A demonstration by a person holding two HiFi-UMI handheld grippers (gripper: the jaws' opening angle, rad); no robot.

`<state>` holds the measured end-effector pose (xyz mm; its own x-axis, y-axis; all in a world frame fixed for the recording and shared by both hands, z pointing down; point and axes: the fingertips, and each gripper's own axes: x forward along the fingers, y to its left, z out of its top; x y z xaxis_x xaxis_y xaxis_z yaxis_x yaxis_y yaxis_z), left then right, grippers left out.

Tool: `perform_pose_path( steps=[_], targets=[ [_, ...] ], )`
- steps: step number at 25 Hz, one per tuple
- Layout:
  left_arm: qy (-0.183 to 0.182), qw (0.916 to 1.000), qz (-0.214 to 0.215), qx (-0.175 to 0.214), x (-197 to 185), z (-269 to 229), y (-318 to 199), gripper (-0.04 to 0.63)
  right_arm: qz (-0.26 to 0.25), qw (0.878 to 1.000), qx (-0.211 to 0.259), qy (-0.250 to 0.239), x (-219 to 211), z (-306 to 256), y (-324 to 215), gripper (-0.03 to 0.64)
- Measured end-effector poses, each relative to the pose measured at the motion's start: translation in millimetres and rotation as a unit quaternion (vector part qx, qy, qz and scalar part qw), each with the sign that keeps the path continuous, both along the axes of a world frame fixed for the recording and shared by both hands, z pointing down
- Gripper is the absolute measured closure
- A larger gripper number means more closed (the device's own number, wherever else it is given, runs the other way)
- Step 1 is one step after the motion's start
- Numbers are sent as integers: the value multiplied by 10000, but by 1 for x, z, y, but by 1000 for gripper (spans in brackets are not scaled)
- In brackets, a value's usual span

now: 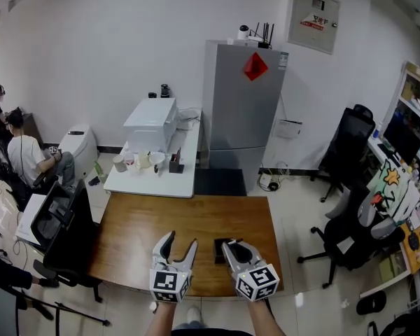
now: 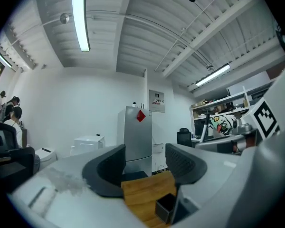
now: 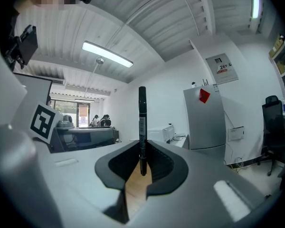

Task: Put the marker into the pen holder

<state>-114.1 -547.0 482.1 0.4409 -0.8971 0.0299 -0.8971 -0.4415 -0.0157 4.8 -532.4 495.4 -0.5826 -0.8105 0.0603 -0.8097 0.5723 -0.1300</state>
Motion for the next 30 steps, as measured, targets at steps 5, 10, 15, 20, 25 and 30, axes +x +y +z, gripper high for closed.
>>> perform_pose_path(
  steps=[5,10,15,20,25,30],
  targets=[
    [-99,9994,342,12,0,1,-34,333,254,9997,-33,-18,-6,8,-31,568],
    [37,9993,364,-90,15,14,-59,333,310,9994,-168,8,10,21,-47,568],
    [-89,9991,296,-295,25,27,-75,333,244,9986,-372,293,28,35,-56,568],
    [-95,9994,98,-324,25,27,-86,333,210,9980,-533,279,45,49,-62,568],
    [-104,9992,-71,-382,22,29,-92,333,150,9972,-638,371,67,69,-68,568],
    [-221,9985,-253,-434,14,36,-93,333,193,9962,-773,366,102,88,-80,568]
  ],
)
